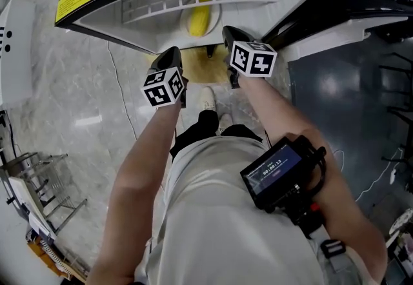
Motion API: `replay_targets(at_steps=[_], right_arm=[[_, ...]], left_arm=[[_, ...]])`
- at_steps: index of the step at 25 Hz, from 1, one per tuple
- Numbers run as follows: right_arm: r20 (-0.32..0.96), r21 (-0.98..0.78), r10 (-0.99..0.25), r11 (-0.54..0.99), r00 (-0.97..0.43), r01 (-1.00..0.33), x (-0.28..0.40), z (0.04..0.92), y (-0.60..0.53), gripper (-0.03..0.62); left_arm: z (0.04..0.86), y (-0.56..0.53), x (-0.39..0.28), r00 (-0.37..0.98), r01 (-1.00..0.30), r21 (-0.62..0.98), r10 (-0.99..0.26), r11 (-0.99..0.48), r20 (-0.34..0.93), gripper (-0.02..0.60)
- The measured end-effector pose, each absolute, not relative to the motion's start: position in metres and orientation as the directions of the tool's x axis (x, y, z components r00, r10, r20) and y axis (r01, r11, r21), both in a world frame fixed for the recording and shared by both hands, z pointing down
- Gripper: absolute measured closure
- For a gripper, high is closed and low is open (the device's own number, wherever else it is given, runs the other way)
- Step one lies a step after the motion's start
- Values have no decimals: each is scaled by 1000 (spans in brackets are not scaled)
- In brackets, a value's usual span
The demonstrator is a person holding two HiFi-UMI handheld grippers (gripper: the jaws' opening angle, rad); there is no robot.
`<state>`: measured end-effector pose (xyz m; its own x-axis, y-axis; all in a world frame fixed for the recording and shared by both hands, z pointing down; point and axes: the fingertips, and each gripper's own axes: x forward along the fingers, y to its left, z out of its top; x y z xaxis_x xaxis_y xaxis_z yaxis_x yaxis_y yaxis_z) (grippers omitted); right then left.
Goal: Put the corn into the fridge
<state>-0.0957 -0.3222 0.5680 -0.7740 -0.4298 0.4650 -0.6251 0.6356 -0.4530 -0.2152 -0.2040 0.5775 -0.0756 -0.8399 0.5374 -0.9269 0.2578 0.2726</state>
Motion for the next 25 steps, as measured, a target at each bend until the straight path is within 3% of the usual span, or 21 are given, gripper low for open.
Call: replay_targets(at_steps=[25], right_arm=[[279,-500,-349,742,-894,-446,-47,488,-253,588]], left_arm=[[505,-120,-157,8,-932,338,-927,129,374,574]])
